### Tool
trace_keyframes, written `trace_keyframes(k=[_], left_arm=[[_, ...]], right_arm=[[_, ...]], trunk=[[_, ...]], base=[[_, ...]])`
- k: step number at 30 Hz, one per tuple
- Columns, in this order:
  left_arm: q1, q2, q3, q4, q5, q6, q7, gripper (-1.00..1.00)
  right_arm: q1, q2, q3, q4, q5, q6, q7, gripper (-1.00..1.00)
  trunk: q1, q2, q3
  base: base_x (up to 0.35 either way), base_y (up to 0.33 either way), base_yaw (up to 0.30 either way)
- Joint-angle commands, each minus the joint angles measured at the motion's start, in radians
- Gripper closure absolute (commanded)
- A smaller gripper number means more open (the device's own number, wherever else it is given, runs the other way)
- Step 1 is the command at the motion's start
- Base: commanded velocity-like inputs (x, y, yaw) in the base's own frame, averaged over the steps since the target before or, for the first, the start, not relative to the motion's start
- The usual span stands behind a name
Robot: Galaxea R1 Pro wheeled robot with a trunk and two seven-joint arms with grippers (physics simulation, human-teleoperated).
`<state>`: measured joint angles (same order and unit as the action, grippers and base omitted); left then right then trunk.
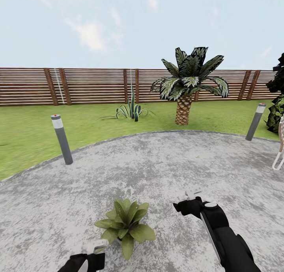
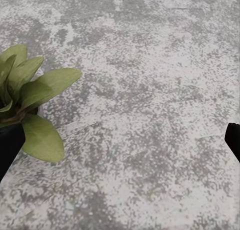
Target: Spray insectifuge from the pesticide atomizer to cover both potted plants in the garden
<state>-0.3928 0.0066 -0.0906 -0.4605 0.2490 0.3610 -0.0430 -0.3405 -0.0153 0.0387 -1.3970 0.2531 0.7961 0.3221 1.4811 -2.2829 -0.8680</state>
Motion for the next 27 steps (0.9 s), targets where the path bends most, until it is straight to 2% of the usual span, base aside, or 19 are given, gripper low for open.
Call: trace_keyframes(k=[1, 6, 9, 12, 15, 18, 23, 27], left_arm=[[-0.005, 0.000, 0.000, 0.001, 0.000, 0.019, 0.001, 1.00], [-0.007, -0.005, 0.000, 0.001, -0.001, 0.027, 0.002, 1.00], [-0.034, -0.010, 0.000, -0.001, 0.002, 0.107, 0.017, 1.00], [-0.067, -0.011, 0.002, 0.011, 0.005, 0.160, 0.058, 1.00], [-0.081, -0.012, 0.007, 0.014, 0.006, 0.202, 0.067, 1.00], [-0.084, -0.015, 0.009, 0.018, 0.006, 0.209, 0.068, 1.00], [-0.084, -0.015, 0.026, 0.019, 0.006, 0.180, 0.067, 1.00], [-0.084, -0.026, 0.027, 0.032, 0.005, 0.172, 0.066, 1.00]], right_arm=[[0.000, 0.000, 0.000, 0.000, 0.000, 0.000, 0.000, -1.00], [0.000, 0.000, 0.000, 0.000, 0.000, 0.000, 0.000, -1.00], [0.000, -0.001, -0.001, -0.002, 0.000, 0.006, 0.000, -1.00], [0.000, -0.001, -0.003, -0.002, 0.000, 0.011, 0.000, -1.00], [0.000, -0.001, -0.004, -0.003, 0.000, 0.012, 0.000, -1.00], [0.000, -0.002, -0.005, -0.003, 0.000, 0.012, 0.000, -1.00], [0.000, -0.002, -0.006, -0.003, 0.000, 0.012, 0.000, -1.00], [0.000, -0.002, -0.006, -0.003, 0.000, 0.012, 0.000, -1.00]], trunk=[[0.000, 0.000, 0.000], [0.000, 0.000, 0.000], [0.000, 0.000, 0.000], [0.000, 0.000, 0.000], [0.000, 0.000, 0.000], [0.000, 0.000, 0.000], [0.000, 0.000, 0.000], [0.000, 0.000, 0.000]], base=[[0.000, 0.000, 0.000], [0.000, 0.000, 0.000], [0.000, 0.000, 0.000], [0.000, 0.000, 0.000], [0.000, 0.000, 0.000], [0.000, 0.000, 0.000], [0.000, 0.000, 0.000], [0.000, 0.000, 0.000]])
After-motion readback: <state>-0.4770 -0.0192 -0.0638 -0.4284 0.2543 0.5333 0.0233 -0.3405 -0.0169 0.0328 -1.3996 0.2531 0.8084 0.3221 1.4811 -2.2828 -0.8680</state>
